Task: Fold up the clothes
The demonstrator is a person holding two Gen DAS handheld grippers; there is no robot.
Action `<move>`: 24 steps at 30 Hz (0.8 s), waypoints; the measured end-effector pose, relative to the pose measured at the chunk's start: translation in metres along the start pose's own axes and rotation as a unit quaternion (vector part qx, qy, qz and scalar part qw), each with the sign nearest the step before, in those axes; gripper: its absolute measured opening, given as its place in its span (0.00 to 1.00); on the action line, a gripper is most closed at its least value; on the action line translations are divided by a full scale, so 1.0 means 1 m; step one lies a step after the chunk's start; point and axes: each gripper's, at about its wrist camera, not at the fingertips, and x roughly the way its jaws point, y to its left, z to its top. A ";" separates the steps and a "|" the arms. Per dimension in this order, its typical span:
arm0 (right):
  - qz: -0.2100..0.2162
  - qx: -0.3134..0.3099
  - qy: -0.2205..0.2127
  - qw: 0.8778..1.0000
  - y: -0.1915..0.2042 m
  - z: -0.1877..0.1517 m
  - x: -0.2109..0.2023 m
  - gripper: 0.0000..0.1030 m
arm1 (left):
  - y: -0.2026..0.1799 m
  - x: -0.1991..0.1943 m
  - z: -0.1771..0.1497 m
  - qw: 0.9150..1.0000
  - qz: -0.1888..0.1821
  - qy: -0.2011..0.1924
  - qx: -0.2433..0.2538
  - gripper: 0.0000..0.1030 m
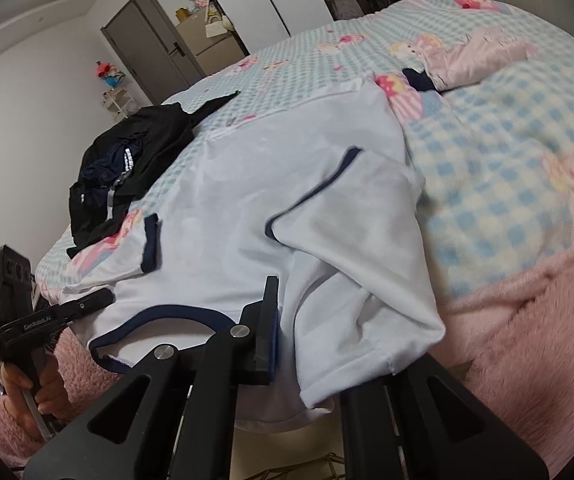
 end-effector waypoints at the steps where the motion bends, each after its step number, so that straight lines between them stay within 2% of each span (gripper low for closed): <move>1: 0.005 -0.003 0.001 1.000 0.000 0.006 0.000 0.07 | -0.002 0.000 0.004 1.000 0.001 0.005 0.007 0.02; 3: 0.011 -0.012 0.001 1.000 0.001 0.031 0.010 0.07 | -0.005 0.000 0.028 1.000 -0.004 0.015 0.025 0.02; 6: 0.018 -0.028 -0.002 0.999 0.002 0.076 0.029 0.08 | 0.001 0.015 0.078 0.999 -0.030 0.028 0.026 0.02; 7: 0.020 -0.033 -0.002 0.999 0.002 0.091 0.036 0.09 | 0.007 0.025 0.097 0.999 -0.038 0.032 0.023 0.03; 8: 0.022 -0.038 -0.003 0.999 0.002 0.106 0.042 0.15 | 0.014 0.038 0.116 0.998 -0.043 0.035 0.018 0.03; 9: 0.024 -0.044 -0.004 0.999 0.002 0.121 0.049 0.25 | 0.021 0.051 0.136 0.998 -0.049 0.038 0.013 0.08; 10: 0.026 -0.043 -0.003 0.999 0.000 0.138 0.060 0.31 | 0.030 0.066 0.155 0.998 -0.050 0.042 0.003 0.25; 11: 0.028 -0.036 -0.002 0.999 -0.004 0.155 0.077 0.44 | 0.040 0.083 0.174 0.998 -0.049 0.047 -0.011 0.39; 12: 0.027 -0.025 0.003 0.999 -0.009 0.172 0.094 0.55 | 0.050 0.098 0.191 0.997 -0.049 0.054 -0.026 0.61; 14: 0.022 0.009 0.022 0.999 -0.023 0.199 0.124 0.58 | 0.063 0.117 0.215 0.995 -0.047 0.062 -0.054 0.63; 16: 0.029 0.035 0.013 0.999 -0.032 0.213 0.125 0.58 | 0.069 0.116 0.228 0.996 -0.032 0.050 -0.072 0.63; 17: 0.039 0.043 -0.001 0.998 -0.036 0.217 0.118 0.58 | 0.069 0.110 0.226 0.997 -0.020 0.035 -0.069 0.63; 18: 0.045 0.047 -0.019 0.998 -0.039 0.219 0.109 0.62 | 0.069 0.101 0.220 0.998 -0.007 0.016 -0.059 0.64; 20: 0.028 0.045 -0.055 0.997 -0.047 0.214 0.085 0.74 | 0.069 0.087 0.203 0.999 0.025 -0.012 -0.037 0.66; 22: -0.010 0.046 -0.064 0.997 -0.061 0.194 0.070 0.76 | 0.078 0.090 0.173 0.997 0.064 0.003 -0.030 0.66; 24: -0.037 0.047 -0.043 0.997 -0.073 0.172 0.071 0.76 | 0.090 0.096 0.145 0.995 0.090 0.023 -0.038 0.66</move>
